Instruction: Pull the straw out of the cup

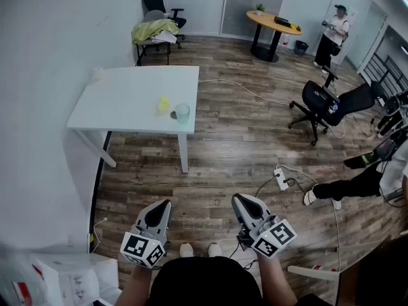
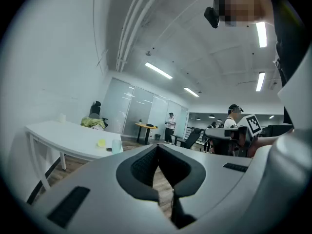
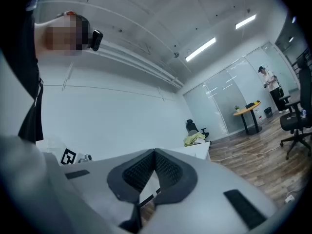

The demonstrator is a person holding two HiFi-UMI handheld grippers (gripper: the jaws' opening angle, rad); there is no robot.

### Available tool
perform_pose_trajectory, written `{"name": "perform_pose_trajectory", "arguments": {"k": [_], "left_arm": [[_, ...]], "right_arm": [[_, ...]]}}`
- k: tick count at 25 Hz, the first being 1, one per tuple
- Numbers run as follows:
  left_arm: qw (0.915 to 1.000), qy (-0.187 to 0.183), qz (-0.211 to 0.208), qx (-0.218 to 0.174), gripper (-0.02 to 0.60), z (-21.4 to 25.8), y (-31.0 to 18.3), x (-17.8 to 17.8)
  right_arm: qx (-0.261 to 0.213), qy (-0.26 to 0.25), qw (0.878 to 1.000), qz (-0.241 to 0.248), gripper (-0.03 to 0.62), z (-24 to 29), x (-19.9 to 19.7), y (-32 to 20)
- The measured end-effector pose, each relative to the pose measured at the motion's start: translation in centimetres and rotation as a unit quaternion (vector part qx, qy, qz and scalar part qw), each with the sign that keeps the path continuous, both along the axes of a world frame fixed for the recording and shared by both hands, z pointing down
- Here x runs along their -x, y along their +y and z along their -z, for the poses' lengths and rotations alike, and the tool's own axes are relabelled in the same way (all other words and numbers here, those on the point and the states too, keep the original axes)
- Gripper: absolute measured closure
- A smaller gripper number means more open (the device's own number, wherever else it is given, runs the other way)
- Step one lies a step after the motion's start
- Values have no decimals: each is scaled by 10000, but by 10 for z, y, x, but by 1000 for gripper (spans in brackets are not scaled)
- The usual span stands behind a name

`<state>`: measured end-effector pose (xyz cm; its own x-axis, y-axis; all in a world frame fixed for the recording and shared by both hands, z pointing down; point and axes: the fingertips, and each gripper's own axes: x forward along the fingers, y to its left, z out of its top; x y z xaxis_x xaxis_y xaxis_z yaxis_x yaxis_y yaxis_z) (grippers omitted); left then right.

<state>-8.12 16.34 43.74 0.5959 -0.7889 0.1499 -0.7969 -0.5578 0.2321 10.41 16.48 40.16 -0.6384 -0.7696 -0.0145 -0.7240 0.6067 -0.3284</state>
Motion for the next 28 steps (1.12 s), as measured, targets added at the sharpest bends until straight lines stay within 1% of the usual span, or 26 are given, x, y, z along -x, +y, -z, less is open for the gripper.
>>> {"name": "perform_pose_trajectory", "arguments": {"k": [8,12,18,21,24,28], "left_arm": [[10000,-5,7,21,568,-1,-2,8],[10000,1,21,9,568,1,-4,15],[9999,162,9,-6,568,2,-7,27],[9999,108,21,-27,568,2,-8,34],[10000,43,38,-36,568,0,-7,43],[10000,60,13,-38,568,-2,-5,54]], "right_arm": [[85,3,9999,-80,572,-3,5,0],[47,-199,9998,-80,571,0,9,-4],[67,-345,9993,-124,571,0,15,-9],[106,-388,9992,-56,571,1,22,-11],[102,-325,9994,-2,570,1,31,-11],[75,-326,9994,-1,571,0,42,-9]]}}
